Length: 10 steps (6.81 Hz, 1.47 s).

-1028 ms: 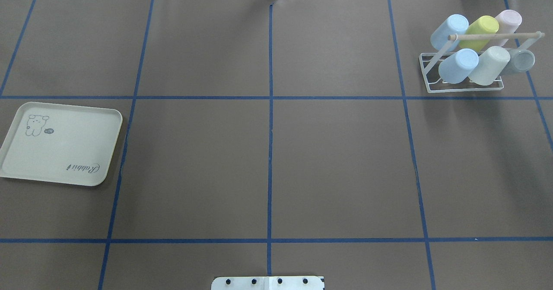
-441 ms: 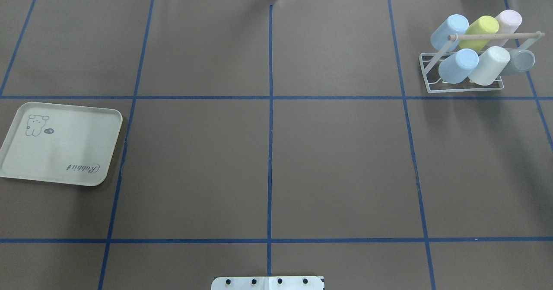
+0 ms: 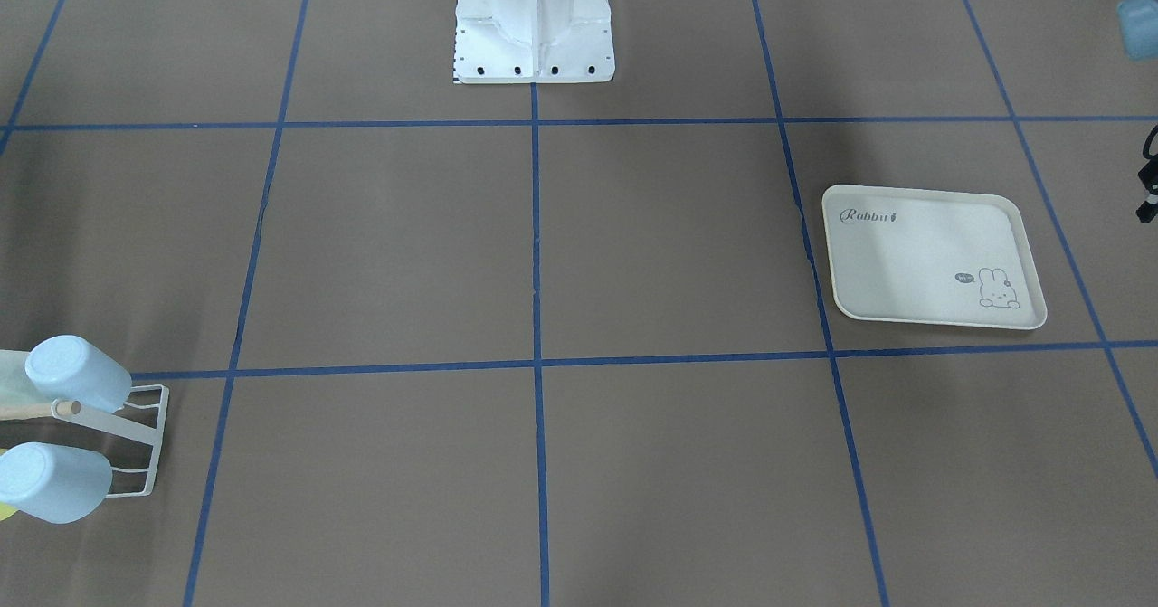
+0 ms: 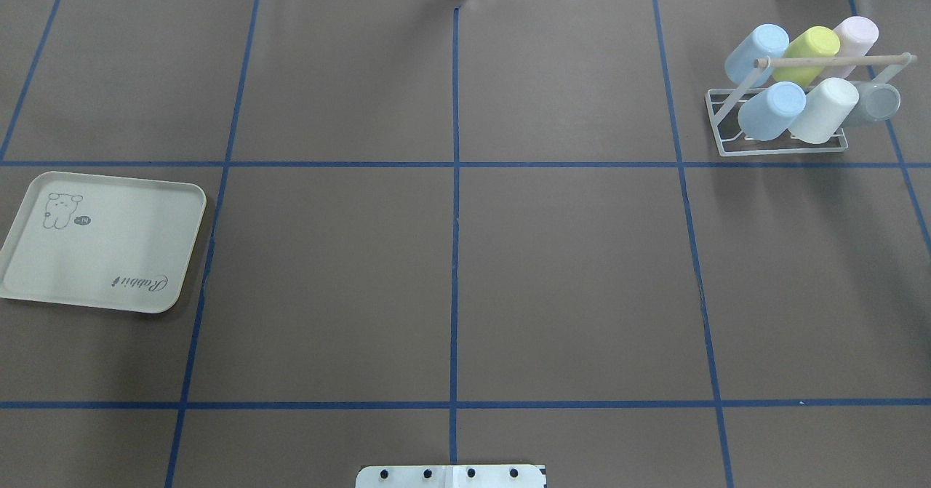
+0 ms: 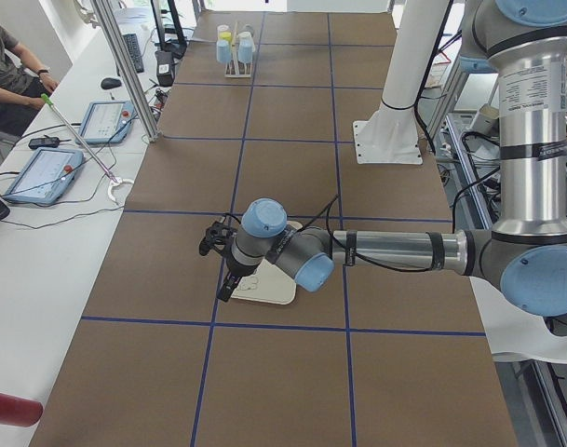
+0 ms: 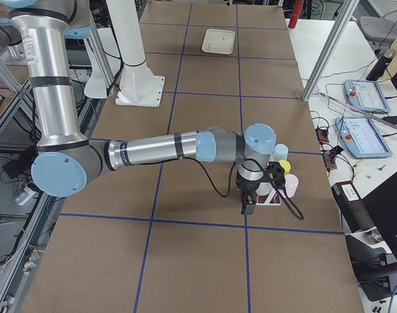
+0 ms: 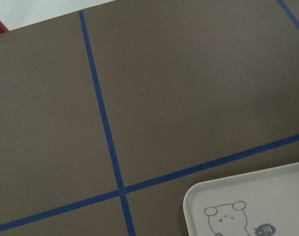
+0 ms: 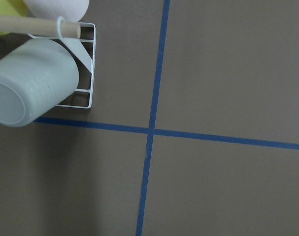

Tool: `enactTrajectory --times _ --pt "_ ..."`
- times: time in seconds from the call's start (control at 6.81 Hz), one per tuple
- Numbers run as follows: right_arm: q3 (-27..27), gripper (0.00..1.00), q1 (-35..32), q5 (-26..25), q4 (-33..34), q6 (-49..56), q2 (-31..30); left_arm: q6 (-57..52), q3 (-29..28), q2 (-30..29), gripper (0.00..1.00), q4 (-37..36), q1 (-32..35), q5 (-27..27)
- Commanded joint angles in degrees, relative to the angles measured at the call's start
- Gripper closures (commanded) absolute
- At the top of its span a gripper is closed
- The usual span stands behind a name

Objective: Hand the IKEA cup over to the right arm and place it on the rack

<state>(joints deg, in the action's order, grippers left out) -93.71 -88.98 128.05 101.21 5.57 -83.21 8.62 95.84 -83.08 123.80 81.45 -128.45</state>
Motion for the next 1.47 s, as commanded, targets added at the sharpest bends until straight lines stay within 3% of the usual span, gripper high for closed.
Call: enactTrajectory --times 0.0,0.29,0.73,1.17,1.32 --pt "-0.42 0.0 -0.14 0.62 0.83 0.94 -2.21 -9.72 2.93 -0.15 0.0 -13.08 2.39 -2.24" --pt "0.01 0.0 -0.05 5.0 0.74 0.85 -2.57 -12.21 1.12 -0.06 0.0 -16.84 2.75 -1.72" --pt "0.1 0.0 -0.05 4.84 0.74 0.76 -3.01 -18.73 -2.85 -0.06 0.0 -17.36 4.68 -1.72" --pt "-0.51 0.0 -0.05 5.19 0.65 0.5 -3.1 -18.81 -0.32 -0.85 0.0 -28.85 6.53 -2.33" --pt "-0.6 0.0 -0.05 6.07 0.57 0.5 -3.01 -18.46 4.13 -0.76 0.0 -32.88 6.53 -2.42"
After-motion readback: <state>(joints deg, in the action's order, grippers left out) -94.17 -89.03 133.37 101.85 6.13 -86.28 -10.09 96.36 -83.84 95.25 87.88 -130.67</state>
